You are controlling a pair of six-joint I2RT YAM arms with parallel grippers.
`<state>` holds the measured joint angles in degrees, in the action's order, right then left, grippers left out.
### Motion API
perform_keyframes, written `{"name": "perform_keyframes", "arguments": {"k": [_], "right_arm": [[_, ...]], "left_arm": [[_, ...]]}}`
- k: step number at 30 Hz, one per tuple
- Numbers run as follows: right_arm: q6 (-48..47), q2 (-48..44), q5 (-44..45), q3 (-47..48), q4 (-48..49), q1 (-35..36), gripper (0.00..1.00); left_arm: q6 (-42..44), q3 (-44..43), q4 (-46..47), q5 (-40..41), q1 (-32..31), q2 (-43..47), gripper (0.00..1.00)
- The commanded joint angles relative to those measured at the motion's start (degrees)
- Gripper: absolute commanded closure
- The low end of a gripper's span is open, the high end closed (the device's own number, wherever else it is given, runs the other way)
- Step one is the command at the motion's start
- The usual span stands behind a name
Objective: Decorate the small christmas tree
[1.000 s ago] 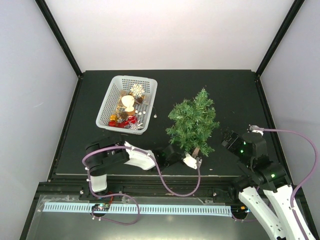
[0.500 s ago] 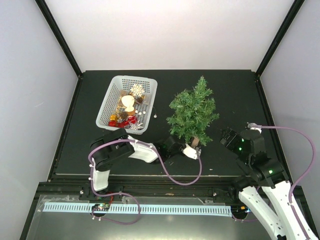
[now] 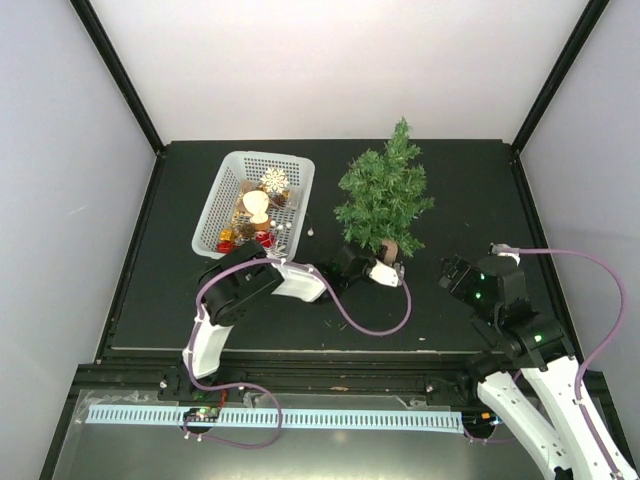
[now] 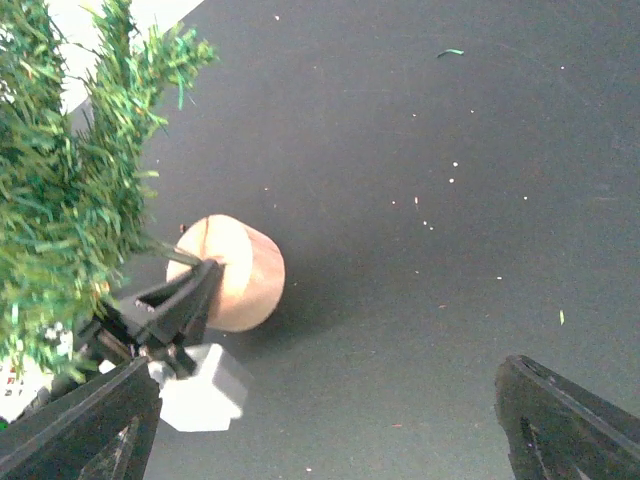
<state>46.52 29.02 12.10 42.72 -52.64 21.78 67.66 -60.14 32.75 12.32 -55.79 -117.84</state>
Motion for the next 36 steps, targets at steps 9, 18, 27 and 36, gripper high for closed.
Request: {"name": "perform_keyframes", "arguments": {"k": [9,18,27,36], "right_arm": [[-1.0,0.2,0.9,0.6,1.5,0.3,0.08],[-3.4,-1.4,-0.9,0.7,1.3,0.3,0.06],[-4.4,-0.7,-1.9,0.1,3.4,0.3,0.15],[-1.8,11.1,-10.3,-4.3,17.4,-0.4,0.47]], "left_arm": [[1.7,-4.3,-6.8,-0.5,5.0,-3.2,0.98],[-2.5,1.0,-7.2,-2.0,4.0,4.7,0.99],[-7.1,5.6,-12.1,-3.8,1.7,15.7,0.99],[-18.2,15.2,-26.9,-10.1,1.9,33.9,0.98]]}}
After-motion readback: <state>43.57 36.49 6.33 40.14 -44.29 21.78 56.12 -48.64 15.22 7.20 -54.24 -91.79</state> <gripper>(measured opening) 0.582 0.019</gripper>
